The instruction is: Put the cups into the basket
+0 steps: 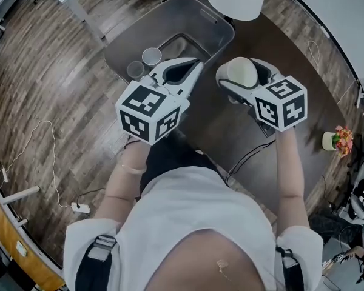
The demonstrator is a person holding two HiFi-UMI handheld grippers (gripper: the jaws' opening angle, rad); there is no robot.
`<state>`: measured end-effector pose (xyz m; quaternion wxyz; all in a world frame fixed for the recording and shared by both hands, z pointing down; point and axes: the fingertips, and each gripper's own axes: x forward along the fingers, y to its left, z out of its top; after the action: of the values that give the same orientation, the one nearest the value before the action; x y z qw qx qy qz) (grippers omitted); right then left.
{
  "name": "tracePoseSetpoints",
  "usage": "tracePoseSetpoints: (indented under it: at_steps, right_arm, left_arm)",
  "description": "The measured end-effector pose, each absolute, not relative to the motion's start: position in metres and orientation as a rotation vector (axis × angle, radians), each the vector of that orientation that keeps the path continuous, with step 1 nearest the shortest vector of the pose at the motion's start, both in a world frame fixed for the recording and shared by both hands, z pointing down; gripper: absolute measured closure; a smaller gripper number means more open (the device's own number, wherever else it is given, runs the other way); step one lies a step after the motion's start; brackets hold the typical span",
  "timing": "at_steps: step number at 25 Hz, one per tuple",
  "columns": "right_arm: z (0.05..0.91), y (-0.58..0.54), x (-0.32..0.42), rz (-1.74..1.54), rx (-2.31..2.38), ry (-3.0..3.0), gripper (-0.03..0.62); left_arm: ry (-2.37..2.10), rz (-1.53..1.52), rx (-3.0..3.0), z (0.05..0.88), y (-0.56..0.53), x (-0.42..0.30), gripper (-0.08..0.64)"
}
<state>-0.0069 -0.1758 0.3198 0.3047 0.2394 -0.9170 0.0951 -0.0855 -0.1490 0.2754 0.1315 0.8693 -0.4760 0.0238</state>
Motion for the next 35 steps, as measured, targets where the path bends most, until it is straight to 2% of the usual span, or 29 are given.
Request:
tracePoseSetpoints:
  at_steps: [16, 27, 35]
  right_arm:
    - [0.29, -0.23, -0.079, 0.18, 0.574, -2.419, 0.189]
    - [0.312, -0.277, -0.165, 0.191, 0.475, -2.403, 0.189]
    - [0.343, -0.303, -0.193, 0.224, 0.499, -2.335, 0.189]
  left_arm:
    - [-1.371, 0.014, 2.558, 0.264, -0.201, -0.154, 0.551]
    - [-1.449, -0.055, 2.49, 0.273, -0.242, -0.221, 0.551]
    - [-1.391, -0.078, 2.506, 0.277, -0.26, -0.236, 0.551]
